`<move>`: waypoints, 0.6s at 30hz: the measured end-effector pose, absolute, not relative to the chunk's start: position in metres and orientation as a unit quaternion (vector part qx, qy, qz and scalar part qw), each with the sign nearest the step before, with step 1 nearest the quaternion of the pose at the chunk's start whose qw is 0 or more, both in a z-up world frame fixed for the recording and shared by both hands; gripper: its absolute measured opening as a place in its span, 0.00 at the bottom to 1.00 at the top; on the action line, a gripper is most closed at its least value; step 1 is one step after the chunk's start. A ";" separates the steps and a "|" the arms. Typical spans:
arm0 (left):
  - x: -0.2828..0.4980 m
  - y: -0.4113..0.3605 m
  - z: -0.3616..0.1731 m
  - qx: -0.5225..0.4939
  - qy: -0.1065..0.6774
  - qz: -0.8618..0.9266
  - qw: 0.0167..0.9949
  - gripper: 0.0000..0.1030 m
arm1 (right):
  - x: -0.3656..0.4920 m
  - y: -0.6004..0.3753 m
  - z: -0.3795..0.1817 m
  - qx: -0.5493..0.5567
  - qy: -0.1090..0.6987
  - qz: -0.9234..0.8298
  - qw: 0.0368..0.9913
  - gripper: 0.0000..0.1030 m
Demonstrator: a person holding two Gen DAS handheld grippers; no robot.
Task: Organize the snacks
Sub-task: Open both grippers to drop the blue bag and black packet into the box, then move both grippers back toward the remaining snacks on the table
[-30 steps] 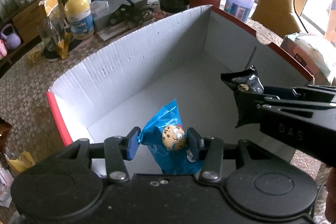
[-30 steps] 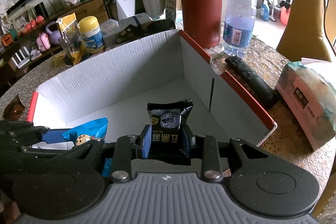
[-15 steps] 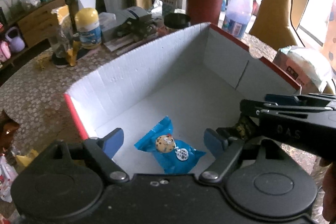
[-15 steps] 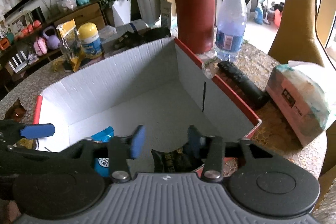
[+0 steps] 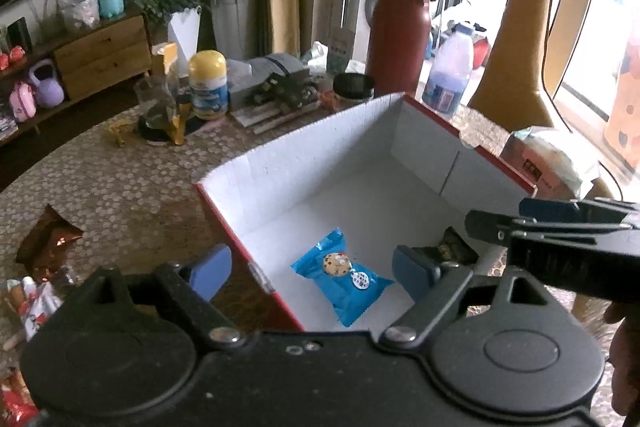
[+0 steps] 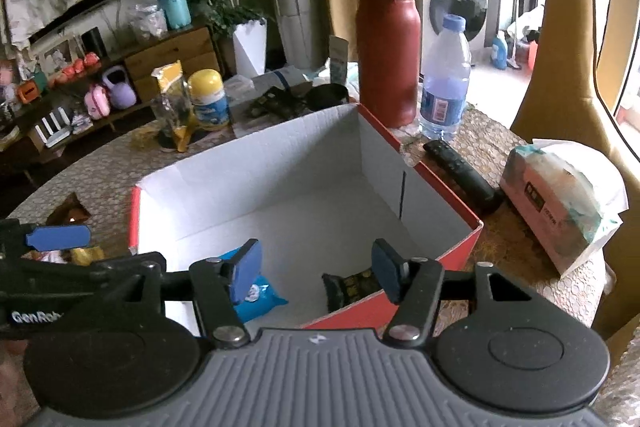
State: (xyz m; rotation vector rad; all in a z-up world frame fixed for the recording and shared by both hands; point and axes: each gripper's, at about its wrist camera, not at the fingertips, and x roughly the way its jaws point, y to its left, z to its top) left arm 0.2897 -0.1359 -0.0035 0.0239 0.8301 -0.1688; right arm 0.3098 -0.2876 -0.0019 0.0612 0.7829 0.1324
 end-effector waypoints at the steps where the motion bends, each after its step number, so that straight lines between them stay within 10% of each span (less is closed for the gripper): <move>1: 0.286 -0.133 0.000 0.009 0.400 -0.082 0.913 0.85 | 0.307 -0.286 0.000 0.030 0.380 0.066 0.922 0.59; 18: 0.209 -0.077 0.035 -0.005 0.354 -0.072 0.933 0.90 | 0.239 -0.235 0.035 0.022 0.349 0.131 0.928 0.77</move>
